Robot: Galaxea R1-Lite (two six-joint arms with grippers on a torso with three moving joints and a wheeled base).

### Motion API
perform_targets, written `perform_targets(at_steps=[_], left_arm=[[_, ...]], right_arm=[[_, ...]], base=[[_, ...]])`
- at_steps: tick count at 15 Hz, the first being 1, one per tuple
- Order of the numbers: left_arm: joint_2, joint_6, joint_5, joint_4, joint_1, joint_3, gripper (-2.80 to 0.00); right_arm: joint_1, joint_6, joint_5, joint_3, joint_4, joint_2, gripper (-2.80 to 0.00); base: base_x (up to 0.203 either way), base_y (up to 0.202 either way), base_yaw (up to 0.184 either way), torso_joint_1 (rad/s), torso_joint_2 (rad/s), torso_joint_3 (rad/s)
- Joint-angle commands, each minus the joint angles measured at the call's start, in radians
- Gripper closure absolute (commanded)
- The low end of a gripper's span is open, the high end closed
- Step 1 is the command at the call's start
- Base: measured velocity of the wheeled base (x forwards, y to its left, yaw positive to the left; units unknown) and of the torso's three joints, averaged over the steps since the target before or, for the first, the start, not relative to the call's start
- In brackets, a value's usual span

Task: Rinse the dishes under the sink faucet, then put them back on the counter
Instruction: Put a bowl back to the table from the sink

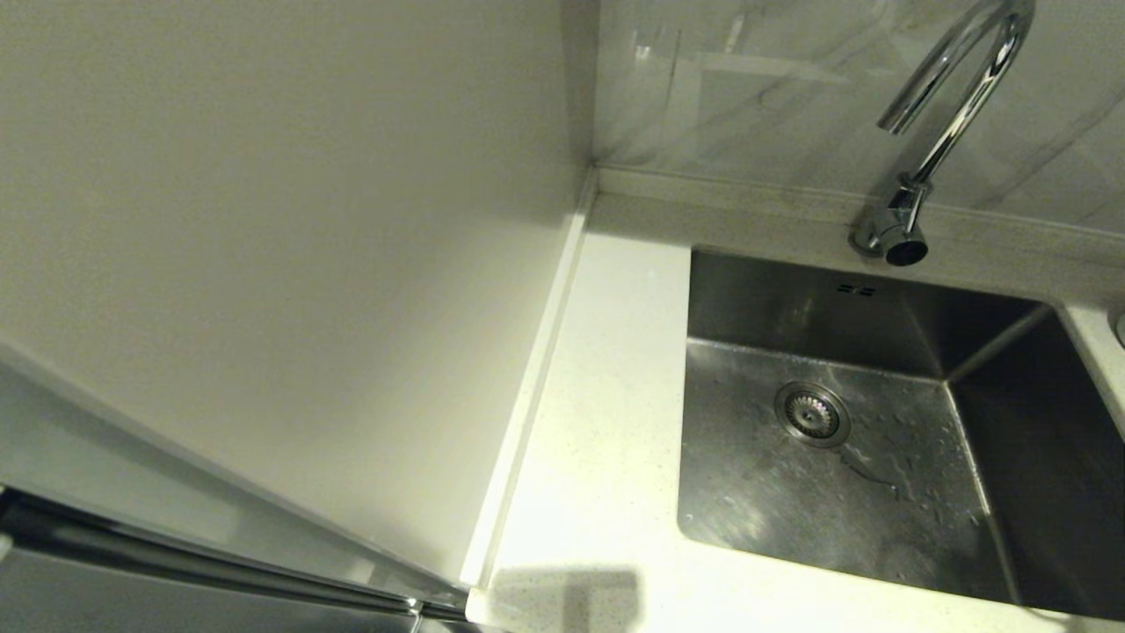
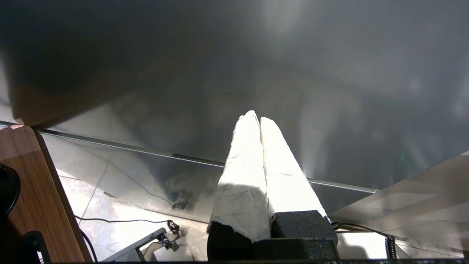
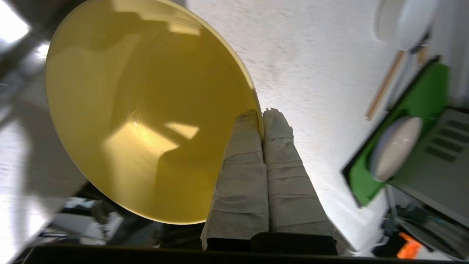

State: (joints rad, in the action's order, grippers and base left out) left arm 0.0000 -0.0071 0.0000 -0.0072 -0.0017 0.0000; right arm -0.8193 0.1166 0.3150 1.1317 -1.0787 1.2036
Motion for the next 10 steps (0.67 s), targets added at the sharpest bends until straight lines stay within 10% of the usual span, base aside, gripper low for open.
perform_targets(at_steps=[1,6,10], left_arm=[[0.0,-0.001,0.0,0.0,0.0,0.003,0.0],[0.0,-0.001,0.0,0.0,0.0,0.003,0.0],[0.0,-0.001,0.0,0.0,0.0,0.003,0.0]], right_arm=[[0.07,0.109,-0.005,0.026,0.02,0.107,0.0],[0.104,0.303,-0.002,0.165,0.136,0.328,0.0],[0.009,0.304,0.018,0.277,0.141,0.431,0.0]], base=[[0.0,0.0,0.0,0.0,0.0,0.0],[0.0,0.0,0.0,0.0,0.0,0.0],[0.0,0.0,0.0,0.0,0.0,0.0]])
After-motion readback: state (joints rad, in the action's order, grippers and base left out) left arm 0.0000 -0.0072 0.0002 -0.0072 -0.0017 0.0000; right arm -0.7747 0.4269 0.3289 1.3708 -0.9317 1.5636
